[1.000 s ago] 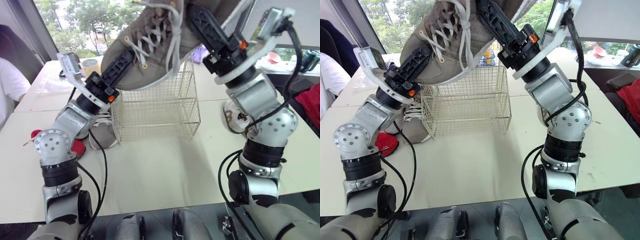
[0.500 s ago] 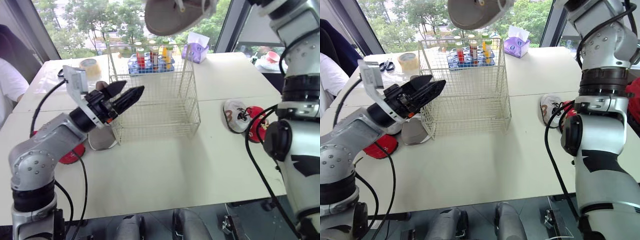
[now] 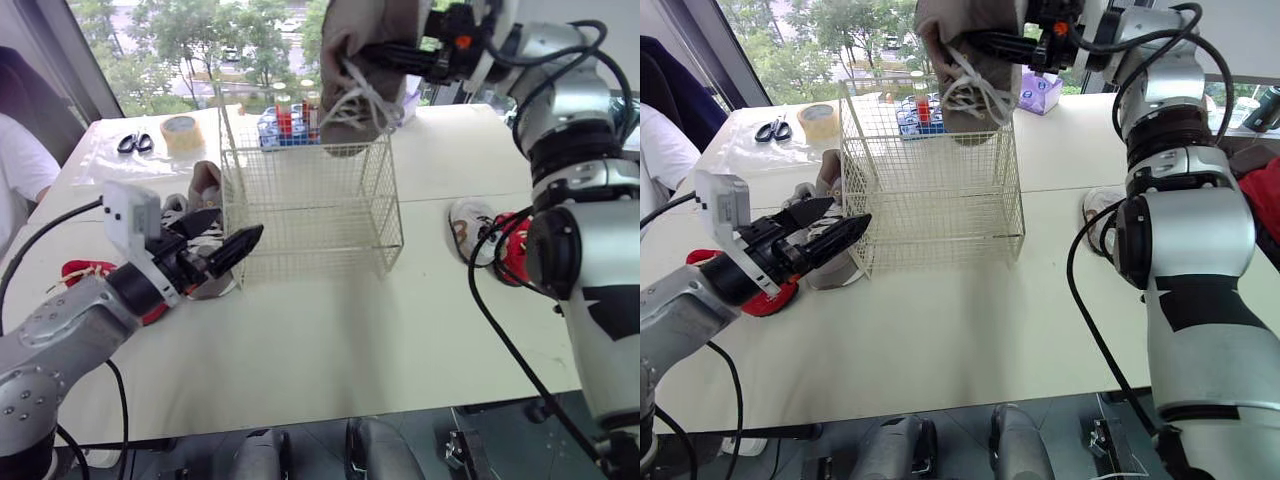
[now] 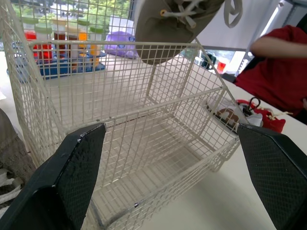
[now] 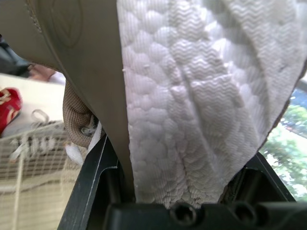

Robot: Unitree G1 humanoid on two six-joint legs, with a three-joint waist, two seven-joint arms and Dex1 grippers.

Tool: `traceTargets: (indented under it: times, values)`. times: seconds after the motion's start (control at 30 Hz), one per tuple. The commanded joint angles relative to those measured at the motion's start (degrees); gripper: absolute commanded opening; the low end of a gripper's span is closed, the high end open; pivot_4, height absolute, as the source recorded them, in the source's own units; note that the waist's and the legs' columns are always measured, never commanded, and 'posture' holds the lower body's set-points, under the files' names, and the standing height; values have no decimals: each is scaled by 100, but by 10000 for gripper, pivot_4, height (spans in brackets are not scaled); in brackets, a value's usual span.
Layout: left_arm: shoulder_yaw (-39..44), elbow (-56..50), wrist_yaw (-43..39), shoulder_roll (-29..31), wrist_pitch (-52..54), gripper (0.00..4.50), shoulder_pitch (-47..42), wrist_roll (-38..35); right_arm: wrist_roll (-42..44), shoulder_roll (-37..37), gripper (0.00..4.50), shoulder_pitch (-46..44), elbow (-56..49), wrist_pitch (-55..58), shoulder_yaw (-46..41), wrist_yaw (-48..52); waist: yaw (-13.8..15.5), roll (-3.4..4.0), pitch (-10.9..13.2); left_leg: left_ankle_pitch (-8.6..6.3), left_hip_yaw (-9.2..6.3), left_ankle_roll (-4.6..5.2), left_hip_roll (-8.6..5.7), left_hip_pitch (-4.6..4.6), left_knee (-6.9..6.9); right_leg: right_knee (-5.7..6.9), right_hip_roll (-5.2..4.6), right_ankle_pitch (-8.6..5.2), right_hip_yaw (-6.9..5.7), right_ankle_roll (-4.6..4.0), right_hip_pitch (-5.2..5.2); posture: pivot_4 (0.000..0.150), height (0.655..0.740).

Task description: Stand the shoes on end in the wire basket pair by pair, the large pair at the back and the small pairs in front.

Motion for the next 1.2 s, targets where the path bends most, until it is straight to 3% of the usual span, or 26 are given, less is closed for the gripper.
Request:
traceTargets:
  times: [0.03,0.23,0.4,0.43,0.6,0.97,1.2]
  values:
    - [72,-3,-86,121,-160,44639,-38,86,-156,66,17901,-290,177,189,-158,56,-4,0,0,0,0,0,0,0,0,0,1,0,0,0,0,1500,7400]
    - [-40,-41,-102,93,-162,44639,88,237,-171,180,17901,-333,442,879,-569,-248,-5,0,0,1,0,-2,1,0,0,-1,0,0,0,0,2,1500,7400]
    - [-33,-32,-52,58,-194,45000,146,260,-479,200,42134,-157,477,786,-558,-566,-7,0,0,1,1,-3,1,0,-2,-3,0,0,0,0,1,1500,7400]
    - [-33,-26,-39,51,-207,45000,148,252,-559,188,44487,-125,478,722,-544,-652,-4,0,0,1,1,-3,1,0,-2,-2,-1,0,0,0,1,1500,7400]
    - [-95,-28,-8,17,-236,45000,212,296,-599,77,44487,-183,448,667,-757,-786,0,0,0,1,0,-3,-2,-1,0,-2,-2,1,-1,0,2,1500,7400]
    - [-408,215,-140,-37,-205,45000,-78,440,-617,-396,44487,-213,316,992,-942,259,2,0,0,1,0,-3,-3,-2,0,-7,-1,1,-2,0,5,1500,7400]
    - [-661,423,-251,-71,-172,45000,-349,653,-814,-217,44487,-90,321,875,-795,307,-4,0,0,2,1,-4,-1,-1,0,-2,3,1,-1,0,4,1500,7400]
